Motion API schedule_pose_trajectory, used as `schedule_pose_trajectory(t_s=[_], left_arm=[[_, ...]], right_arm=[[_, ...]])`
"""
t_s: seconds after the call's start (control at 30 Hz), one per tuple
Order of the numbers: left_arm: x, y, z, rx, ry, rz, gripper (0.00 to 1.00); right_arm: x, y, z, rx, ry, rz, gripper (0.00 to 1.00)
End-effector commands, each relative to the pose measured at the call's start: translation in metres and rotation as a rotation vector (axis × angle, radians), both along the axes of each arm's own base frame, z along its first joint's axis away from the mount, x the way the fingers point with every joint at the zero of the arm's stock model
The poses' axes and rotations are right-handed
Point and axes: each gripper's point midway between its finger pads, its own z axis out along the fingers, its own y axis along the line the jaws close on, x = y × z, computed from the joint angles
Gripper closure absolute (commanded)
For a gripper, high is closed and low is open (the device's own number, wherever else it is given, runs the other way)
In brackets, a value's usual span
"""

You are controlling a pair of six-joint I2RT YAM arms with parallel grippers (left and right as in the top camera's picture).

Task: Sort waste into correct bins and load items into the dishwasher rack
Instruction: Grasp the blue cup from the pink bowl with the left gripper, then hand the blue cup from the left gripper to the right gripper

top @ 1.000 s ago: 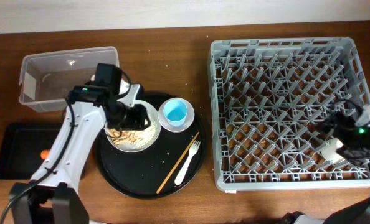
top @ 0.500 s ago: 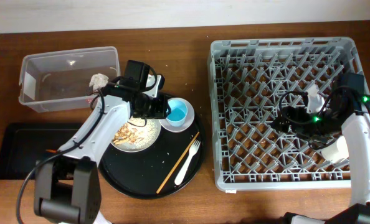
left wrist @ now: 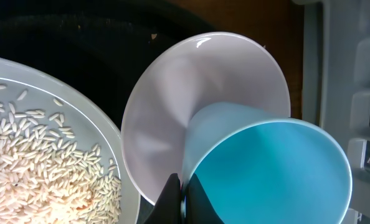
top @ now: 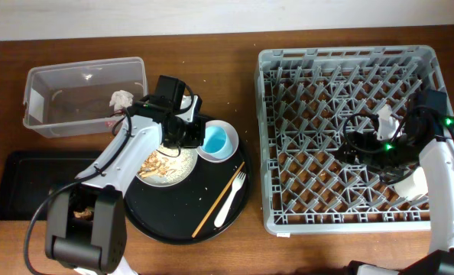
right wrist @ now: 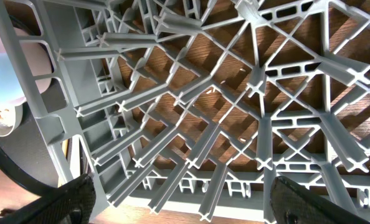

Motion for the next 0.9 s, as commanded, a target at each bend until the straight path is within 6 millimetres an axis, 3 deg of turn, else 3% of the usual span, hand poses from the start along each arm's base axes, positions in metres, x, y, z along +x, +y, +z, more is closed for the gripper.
schedule_pose_trajectory(t_s=[0.0, 0.1, 0.2, 0.23, 0.3, 0.47, 0.53, 0.7, 0.87], left_arm=[[-0.001, 0.000, 0.001, 0.003, 0.008, 0.005, 0.99], [0.006, 0.002, 0.035, -0.061, -0.054, 0.019, 0.99], [0.010, 0.006, 0.086, -0.188, -0.144, 0.028, 0.99], [0.006, 0.002, 0.104, -0.263, -0.161, 0.010, 0.99], [-0.012, -0.024, 0.138, -0.492, -0.140, -0.094, 0.99], [-0.052, -0.060, 0.210, -0.945, -0.110, -0.376, 0.99], [-0.063, -0.066, 0.221, -1.008, -0.094, -0.433, 0.99], [-0.079, -0.085, 0.222, -1.017, -0.068, -0.497, 1.00], [-0.083, -0.094, 0.216, -0.988, -0.060, -0.507, 0.99]], right_arm=[[0.000, -0.006, 0.001, -0.042, 0.008, 0.001, 0.07], [0.002, -0.006, 0.007, -0.047, -0.012, 0.003, 0.07], [0.015, 0.005, 0.042, 0.000, -0.144, 0.067, 0.07], [0.019, 0.018, 0.059, 0.055, -0.229, 0.144, 0.04], [0.019, 0.049, 0.084, 0.196, -0.388, 0.321, 0.00], [0.011, 0.094, 0.115, 0.432, -0.570, 0.514, 0.02], [0.001, 0.115, 0.115, 0.453, -0.573, 0.616, 0.02], [-0.015, 0.164, 0.117, 0.492, -0.591, 0.822, 0.01], [-0.018, 0.182, 0.138, 0.607, -0.679, 0.866, 0.01]])
